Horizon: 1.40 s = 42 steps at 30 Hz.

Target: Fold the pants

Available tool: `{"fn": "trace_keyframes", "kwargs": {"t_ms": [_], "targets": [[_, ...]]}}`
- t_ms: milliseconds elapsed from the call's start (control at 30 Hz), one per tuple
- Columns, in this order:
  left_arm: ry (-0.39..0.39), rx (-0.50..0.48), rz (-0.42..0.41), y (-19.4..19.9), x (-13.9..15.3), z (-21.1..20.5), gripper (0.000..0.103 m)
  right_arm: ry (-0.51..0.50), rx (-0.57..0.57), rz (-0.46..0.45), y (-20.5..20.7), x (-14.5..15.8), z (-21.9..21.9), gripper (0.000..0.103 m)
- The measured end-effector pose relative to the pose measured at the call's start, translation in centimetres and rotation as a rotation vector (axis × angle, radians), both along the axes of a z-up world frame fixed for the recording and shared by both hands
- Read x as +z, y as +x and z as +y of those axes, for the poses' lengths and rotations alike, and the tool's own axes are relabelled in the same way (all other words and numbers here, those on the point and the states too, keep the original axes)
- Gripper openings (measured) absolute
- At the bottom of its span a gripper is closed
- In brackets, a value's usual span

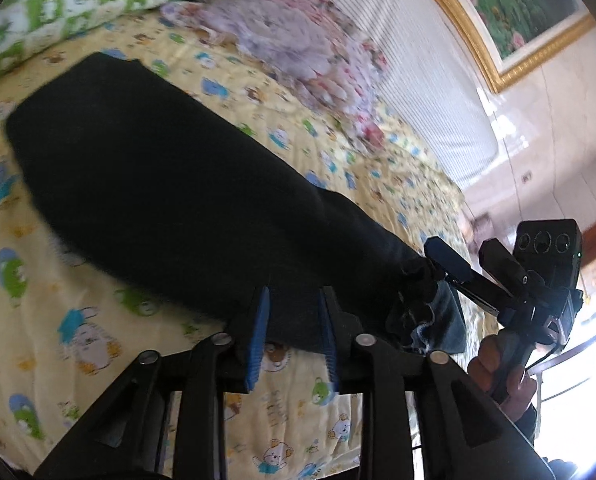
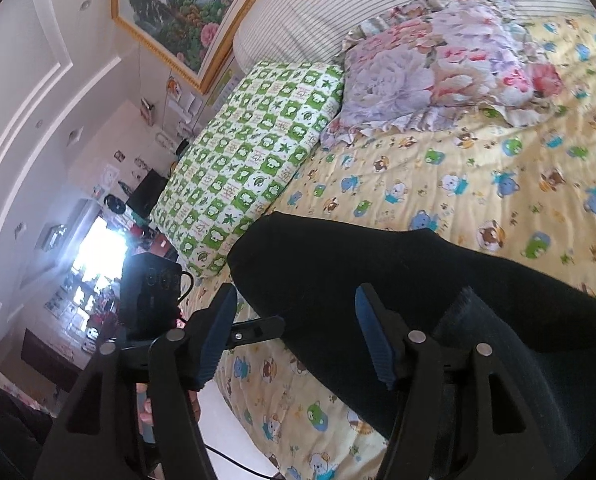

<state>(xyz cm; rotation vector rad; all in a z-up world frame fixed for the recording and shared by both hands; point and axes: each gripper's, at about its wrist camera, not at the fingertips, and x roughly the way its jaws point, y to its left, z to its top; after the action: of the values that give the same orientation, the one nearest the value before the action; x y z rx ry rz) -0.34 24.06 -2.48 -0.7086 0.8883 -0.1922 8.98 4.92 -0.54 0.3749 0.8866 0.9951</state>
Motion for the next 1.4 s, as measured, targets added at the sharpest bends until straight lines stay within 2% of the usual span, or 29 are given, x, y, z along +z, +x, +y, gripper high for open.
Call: {"fn": "trace_keyframes", "kwargs": {"t_ms": [67, 567, 700, 833, 1067, 1233, 1400], "targets": [[-0.002, 0.035, 0.002, -0.4, 0.0, 0.6, 0.037, -0.014, 0.013, -0.004, 0.4, 0.1, 0.7, 0.064], [-0.045, 0.247, 0.045, -3.6, -0.9, 5.6, 0.037, -0.084, 0.109, -0.006, 2.4, -0.1, 4.8, 0.069], [-0.059, 0.299, 0.060, -4.0, -1.4, 6.9, 0.044, -0.095, 0.128, -0.009, 2.7, 0.0, 5.7, 0.070], [-0.063, 0.335, 0.072, -4.2, -1.9, 8.1, 0.044, -0.112, 0.144, -0.011, 3.2, 0.0, 6.7, 0.070], [-0.113, 0.384, 0.085, -3.9, -3.1, 9.9, 0.047, -0.164, 0.196, -0.029, 4.7, 0.4, 9.3, 0.073], [-0.135, 0.412, 0.078, -3.6, -3.3, 10.9, 0.049, -0.233, 0.258, -0.032, 7.5, 0.0, 12.8, 0.073], [-0.155, 0.433, 0.081, -3.0, -3.9, 11.4, 0.049, -0.315, 0.407, -0.036, 9.7, -0.8, 17.8, 0.073]]}}
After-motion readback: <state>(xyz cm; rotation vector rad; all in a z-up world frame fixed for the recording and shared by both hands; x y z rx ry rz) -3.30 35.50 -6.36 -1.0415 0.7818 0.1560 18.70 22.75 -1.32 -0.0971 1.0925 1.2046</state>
